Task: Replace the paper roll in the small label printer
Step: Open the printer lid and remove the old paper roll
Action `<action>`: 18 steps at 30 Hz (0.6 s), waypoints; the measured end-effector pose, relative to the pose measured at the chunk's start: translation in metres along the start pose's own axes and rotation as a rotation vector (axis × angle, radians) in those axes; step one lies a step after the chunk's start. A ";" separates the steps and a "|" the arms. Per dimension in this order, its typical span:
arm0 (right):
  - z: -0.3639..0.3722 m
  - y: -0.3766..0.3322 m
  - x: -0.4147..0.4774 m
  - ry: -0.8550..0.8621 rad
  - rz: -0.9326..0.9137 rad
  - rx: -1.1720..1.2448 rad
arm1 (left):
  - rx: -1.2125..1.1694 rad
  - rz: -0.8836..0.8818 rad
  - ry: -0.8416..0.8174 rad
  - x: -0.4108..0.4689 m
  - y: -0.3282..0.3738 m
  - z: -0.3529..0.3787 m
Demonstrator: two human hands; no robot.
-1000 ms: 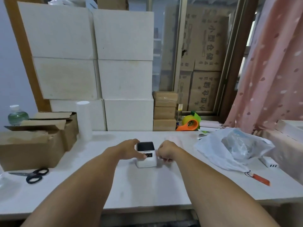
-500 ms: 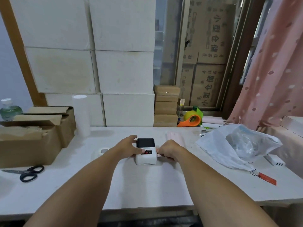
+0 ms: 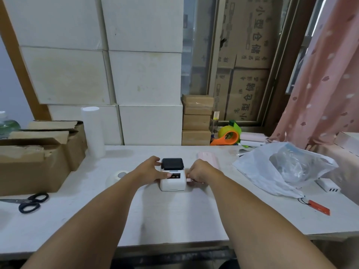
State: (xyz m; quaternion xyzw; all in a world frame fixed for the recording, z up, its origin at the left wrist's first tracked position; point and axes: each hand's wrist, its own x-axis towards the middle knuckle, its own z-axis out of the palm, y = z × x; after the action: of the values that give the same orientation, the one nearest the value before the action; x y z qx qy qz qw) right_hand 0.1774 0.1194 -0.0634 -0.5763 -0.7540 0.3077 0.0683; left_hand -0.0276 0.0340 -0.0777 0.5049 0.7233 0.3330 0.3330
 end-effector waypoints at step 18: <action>-0.009 -0.009 -0.014 0.112 -0.080 0.403 | 0.102 0.044 0.048 -0.012 0.010 -0.002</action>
State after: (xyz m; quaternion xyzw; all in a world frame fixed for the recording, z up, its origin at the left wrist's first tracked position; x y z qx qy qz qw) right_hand 0.1785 0.1089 -0.0484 -0.5369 -0.6944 0.4168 0.2364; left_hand -0.0208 0.0253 -0.0669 0.5290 0.7358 0.3151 0.2819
